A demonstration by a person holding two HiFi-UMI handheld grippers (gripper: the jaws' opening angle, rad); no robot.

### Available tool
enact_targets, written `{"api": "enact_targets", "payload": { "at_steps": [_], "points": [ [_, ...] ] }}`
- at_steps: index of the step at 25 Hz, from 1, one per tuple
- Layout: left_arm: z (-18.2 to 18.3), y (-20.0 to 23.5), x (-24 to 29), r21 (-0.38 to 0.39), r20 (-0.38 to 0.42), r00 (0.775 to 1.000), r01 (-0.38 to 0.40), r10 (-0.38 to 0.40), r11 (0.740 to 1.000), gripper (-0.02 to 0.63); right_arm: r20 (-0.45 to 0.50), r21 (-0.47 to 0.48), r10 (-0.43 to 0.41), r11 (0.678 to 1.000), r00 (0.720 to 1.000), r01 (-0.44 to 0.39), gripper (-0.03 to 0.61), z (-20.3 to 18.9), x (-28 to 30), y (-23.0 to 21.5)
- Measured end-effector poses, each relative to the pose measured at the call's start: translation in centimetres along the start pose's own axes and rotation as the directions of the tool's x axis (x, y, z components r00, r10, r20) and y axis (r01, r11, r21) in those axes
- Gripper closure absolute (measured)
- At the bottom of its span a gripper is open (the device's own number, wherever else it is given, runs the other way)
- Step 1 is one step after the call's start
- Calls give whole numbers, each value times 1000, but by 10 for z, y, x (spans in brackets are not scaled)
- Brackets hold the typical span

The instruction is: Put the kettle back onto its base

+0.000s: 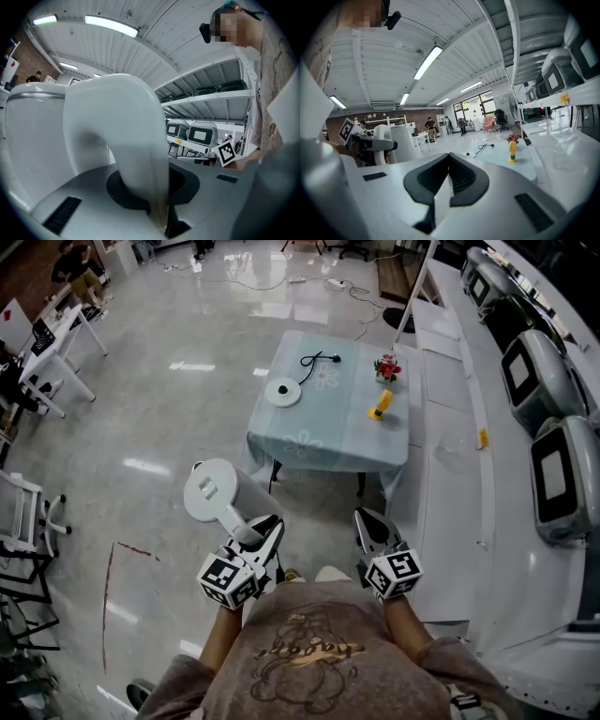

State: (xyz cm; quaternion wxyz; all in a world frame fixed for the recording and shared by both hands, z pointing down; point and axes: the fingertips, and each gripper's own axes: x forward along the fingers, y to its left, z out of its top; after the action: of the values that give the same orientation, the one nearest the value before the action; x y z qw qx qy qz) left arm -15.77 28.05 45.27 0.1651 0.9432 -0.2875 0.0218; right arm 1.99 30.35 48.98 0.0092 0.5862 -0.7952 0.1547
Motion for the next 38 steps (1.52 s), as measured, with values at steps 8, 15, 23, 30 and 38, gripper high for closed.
{"api": "enact_targets", "payload": {
  "at_steps": [8, 15, 23, 30, 38],
  "points": [
    [-3, 28, 2, 2, -13, 1000, 20, -20, 1000, 546, 0, 7, -26, 1000, 1000, 26, 581, -2, 18, 7],
    [3, 59, 34, 0, -20, 999, 26, -26, 1000, 546, 10, 7, -22, 1000, 1000, 22, 581, 4, 60, -16],
    [24, 107, 95, -12, -25, 1000, 15, -16, 1000, 546, -1, 7, 16, 1000, 1000, -16, 581, 21, 137, -58],
    [53, 153, 160, 1, -25, 999, -33, 33, 999, 546, -6, 23, 57, 998, 998, -57, 581, 52, 208, -108],
    [88, 188, 234, -6, -11, 997, -80, 80, 997, 546, -5, 12, 122, 992, 993, -122, 581, 89, 283, -164]
  ]
}}
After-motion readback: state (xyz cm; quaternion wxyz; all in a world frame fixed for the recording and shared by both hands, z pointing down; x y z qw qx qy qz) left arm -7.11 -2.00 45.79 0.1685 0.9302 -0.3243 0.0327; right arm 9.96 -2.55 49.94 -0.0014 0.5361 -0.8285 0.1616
